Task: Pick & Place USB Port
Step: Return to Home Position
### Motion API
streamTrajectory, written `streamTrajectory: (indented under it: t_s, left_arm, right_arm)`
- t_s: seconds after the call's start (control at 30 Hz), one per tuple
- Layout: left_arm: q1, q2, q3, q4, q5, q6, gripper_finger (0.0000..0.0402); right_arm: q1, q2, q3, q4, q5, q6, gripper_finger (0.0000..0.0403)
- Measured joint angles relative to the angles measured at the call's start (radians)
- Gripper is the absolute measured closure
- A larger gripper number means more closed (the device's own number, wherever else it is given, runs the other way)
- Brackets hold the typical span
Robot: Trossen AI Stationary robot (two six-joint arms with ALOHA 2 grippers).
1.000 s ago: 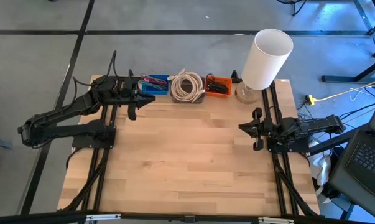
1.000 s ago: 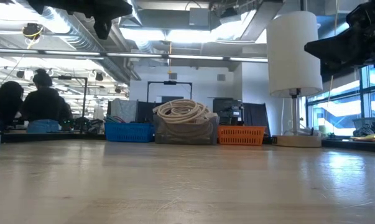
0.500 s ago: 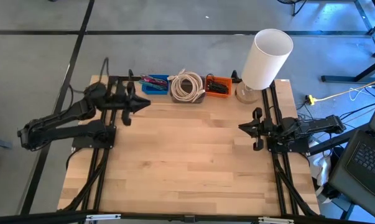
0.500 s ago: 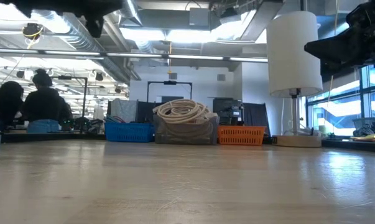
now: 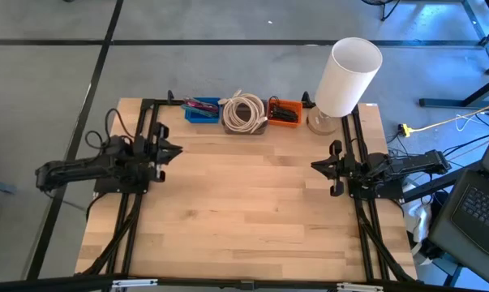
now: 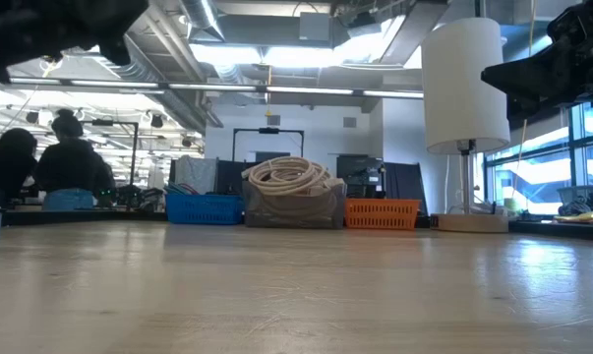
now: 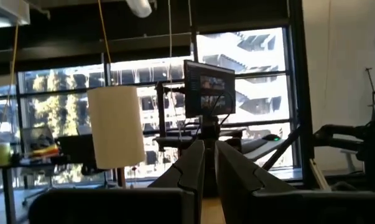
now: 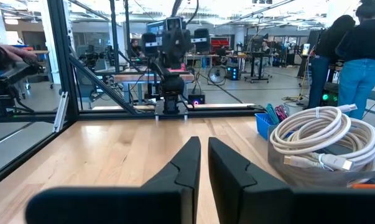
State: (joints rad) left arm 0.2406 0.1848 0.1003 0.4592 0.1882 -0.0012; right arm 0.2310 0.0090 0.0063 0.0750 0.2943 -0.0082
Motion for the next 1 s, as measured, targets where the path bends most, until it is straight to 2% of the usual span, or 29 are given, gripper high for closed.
streamTrajectory:
  t_s: [0.2, 0.27, 0.43, 0.67, 1.0]
  left_arm:
    - [-0.072, -0.133, -0.083, -0.018, -0.082, 0.066, 0.0370]
    - [-0.084, -0.182, -0.092, -0.071, -0.103, 0.079, 0.0370]
    - [-0.090, -0.185, -0.092, -0.152, -0.103, 0.078, 0.0370]
    - [-0.090, -0.185, -0.092, -0.347, -0.100, 0.031, 0.0370]
    - [-0.089, -0.185, -0.092, -0.371, -0.101, 0.005, 0.0370]
  right_arm:
    - [0.000, 0.000, 0.000, 0.000, 0.000, 0.000, 0.0370]
    - [0.000, 0.000, 0.000, 0.000, 0.000, 0.000, 0.0370]
    - [0.000, 0.000, 0.000, 0.001, 0.000, 0.000, 0.0370]
    - [0.000, 0.000, 0.000, 0.002, 0.000, 0.000, 0.0370]
    - [0.000, 0.000, 0.000, 0.002, 0.000, 0.000, 0.0370]
